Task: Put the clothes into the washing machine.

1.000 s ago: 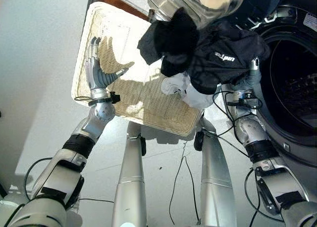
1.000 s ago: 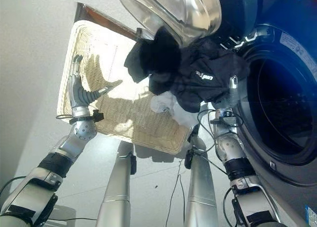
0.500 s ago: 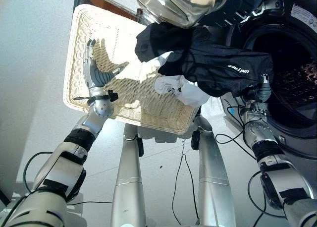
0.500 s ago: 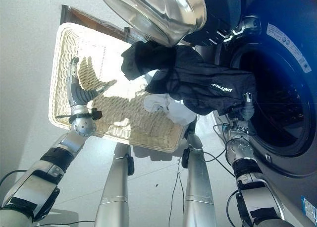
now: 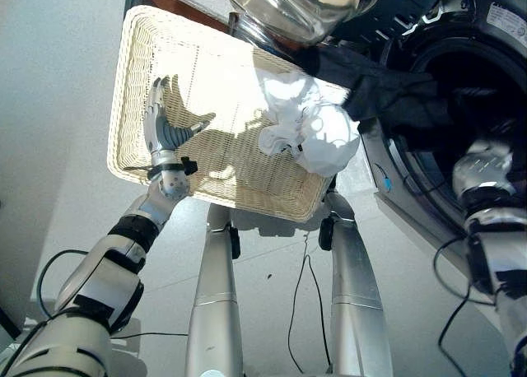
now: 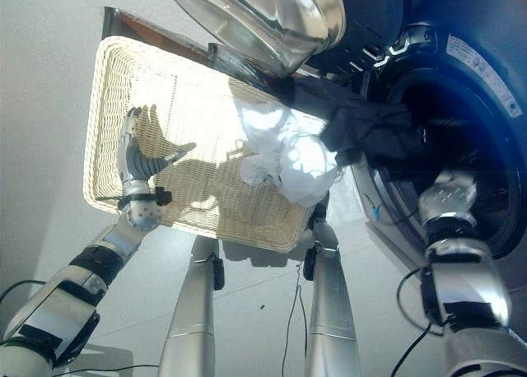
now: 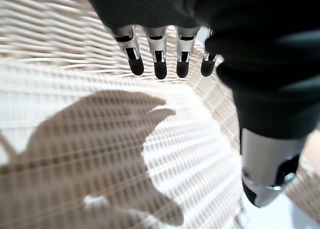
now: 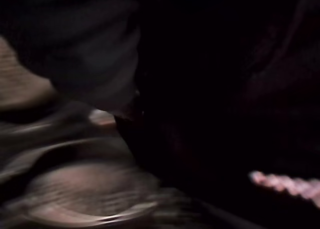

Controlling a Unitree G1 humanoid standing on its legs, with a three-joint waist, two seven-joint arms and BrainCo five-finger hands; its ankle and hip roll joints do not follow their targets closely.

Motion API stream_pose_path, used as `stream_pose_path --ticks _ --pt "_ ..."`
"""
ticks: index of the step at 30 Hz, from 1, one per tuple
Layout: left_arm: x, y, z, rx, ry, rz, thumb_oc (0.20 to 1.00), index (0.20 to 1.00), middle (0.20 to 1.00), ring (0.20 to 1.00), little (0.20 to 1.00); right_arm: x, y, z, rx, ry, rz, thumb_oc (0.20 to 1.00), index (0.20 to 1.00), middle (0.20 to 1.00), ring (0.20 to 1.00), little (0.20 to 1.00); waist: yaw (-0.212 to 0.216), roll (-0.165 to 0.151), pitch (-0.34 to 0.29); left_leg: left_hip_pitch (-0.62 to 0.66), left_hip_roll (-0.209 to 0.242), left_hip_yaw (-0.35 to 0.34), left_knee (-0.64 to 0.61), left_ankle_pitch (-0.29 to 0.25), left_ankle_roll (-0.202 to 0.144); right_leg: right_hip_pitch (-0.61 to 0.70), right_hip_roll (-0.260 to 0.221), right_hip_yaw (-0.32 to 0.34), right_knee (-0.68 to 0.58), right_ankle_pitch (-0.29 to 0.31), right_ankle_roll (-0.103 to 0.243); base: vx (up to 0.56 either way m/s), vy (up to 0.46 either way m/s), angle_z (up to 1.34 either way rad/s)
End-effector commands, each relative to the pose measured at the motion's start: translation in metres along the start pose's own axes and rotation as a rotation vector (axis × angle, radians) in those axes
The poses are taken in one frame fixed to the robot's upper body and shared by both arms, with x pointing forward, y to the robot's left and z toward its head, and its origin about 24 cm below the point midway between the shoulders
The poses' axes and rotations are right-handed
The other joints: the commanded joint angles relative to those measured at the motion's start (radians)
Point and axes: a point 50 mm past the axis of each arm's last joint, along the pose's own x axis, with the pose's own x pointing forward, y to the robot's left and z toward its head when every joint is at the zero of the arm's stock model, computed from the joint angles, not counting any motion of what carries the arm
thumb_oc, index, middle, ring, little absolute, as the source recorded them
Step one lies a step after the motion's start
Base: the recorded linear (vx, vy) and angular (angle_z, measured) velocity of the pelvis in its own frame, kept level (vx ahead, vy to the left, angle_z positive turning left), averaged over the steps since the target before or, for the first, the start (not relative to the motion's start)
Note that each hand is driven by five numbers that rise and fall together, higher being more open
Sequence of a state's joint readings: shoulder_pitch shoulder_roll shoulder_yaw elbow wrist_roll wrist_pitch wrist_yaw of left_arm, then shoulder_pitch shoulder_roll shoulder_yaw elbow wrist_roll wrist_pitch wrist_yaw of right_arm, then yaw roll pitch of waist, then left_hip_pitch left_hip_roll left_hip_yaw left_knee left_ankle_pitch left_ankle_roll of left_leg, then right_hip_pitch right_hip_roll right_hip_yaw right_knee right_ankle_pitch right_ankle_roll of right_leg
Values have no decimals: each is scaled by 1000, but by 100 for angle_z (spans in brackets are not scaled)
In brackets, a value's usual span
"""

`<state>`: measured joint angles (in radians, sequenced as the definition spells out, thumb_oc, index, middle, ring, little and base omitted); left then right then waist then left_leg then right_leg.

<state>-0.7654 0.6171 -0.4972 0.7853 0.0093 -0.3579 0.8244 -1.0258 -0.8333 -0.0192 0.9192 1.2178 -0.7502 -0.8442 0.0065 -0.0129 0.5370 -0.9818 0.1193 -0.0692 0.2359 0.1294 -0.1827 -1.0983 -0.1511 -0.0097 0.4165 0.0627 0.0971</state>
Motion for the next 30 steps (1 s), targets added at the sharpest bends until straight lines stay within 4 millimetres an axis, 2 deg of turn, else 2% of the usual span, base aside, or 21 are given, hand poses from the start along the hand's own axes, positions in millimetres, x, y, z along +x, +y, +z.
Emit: stream_pose_path --ticks 1,2,6,12,13,14,15,17,19,20,21,24,27,30 --pt "13 30 -9 -15 23 89 1000 1000 1000 1000 1000 19 23 86 116 -384 -72 200 200 200 200 200 -41 -25 -17 -15 -77 15 56 -41 85 83 68 -89 -136 109 32 -9 12 -5" --pt "13 33 -12 -8 30 88 1000 1000 1000 1000 1000 23 25 96 106 -421 -67 200 200 200 200 200 -46 -33 -17 -10 -76 11 53 -40 86 90 70 -88 -136 105 30 0 0 0" --pt "16 37 -14 1 29 78 1000 1000 1000 1000 1000 34 25 112 55 -466 -45 200 200 200 200 200 -49 -49 -17 -3 -80 2 59 -42 90 101 72 -85 -135 99 25 15 -2 -1" --pt "23 37 -10 0 11 51 1000 1000 1000 1000 1000 46 17 102 -114 -418 -71 213 213 213 213 213 -36 -45 -17 -13 -98 -10 60 -31 98 93 63 -92 -136 105 21 11 -4 0" --pt "22 34 -10 1 11 39 1000 1000 1000 1000 1000 49 11 96 -190 -406 -100 799 799 799 799 799 -30 -42 -17 -5 -101 -11 63 -42 99 101 61 -94 -134 96 23 0 0 0" --pt "22 34 -9 0 11 39 1000 1000 1000 1000 1000 49 12 95 -209 -403 -99 934 934 934 934 934 -29 -40 -17 -5 -101 -12 63 -42 99 101 61 -94 -133 96 23 42 -55 4" --pt "22 29 -5 -2 2 28 1000 1000 1000 1000 1000 49 9 79 -444 -397 -76 1000 1000 1000 1000 1000 -22 -34 -17 -13 -111 -15 70 -42 102 95 57 -99 -133 100 24 19 -41 5" --pt "26 26 1 -8 -10 18 1000 1000 1000 1000 1000 47 9 63 -674 -401 -18 1000 1000 1000 1000 1000 -14 -28 -17 -21 -119 -17 78 -45 107 88 53 -103 -131 102 25 9 -44 6" --pt "31 25 5 -12 -17 17 1000 1000 1000 1000 1000 41 20 55 -715 -381 26 1000 1000 1000 1000 1000 -13 -24 -17 -25 -123 -17 80 -46 109 84 54 -105 -134 104 24 -5 -14 5" --pt "32 24 7 -13 -20 15 1000 1000 1000 1000 1000 41 19 48 -758 -352 40 1000 1000 1000 1000 1000 -11 -23 -17 -27 -123 -16 82 -46 109 82 53 -106 -132 103 24 -2 8 4" --pt "33 22 10 -19 -24 10 1000 1000 1000 1000 1000 37 21 39 -882 -387 120 1000 1000 1000 1000 1000 -10 -18 -17 -30 -124 -13 86 -45 110 78 51 -108 -126 103 24 -1 12 3" --pt "39 19 17 -32 -33 11 1000 1000 1000 1000 1000 23 32 22 -1023 -408 242 1000 1000 1000 1000 1000 -12 -13 -17 -38 -129 -7 91 -47 112 70 49 -107 -126 102 24 -8 18 4" --pt "41 17 21 -39 -37 9 1000 1000 1000 1000 1000 16 34 9 -1052 -367 314 1000 1000 1000 1000 1000 -11 -9 -17 -38 -126 -2 88 -49 113 66 46 -109 -121 96 25 -4 11 1" --pt "42 13 25 -45 -42 3 1000 1000 1000 1000 1000 8 28 -5 -1078 -336 384 1000 1000 1000 1000 1000 -12 -4 -17 -42 -126 5 91 -53 114 60 44 -110 -112 91 27 -3 0 1"
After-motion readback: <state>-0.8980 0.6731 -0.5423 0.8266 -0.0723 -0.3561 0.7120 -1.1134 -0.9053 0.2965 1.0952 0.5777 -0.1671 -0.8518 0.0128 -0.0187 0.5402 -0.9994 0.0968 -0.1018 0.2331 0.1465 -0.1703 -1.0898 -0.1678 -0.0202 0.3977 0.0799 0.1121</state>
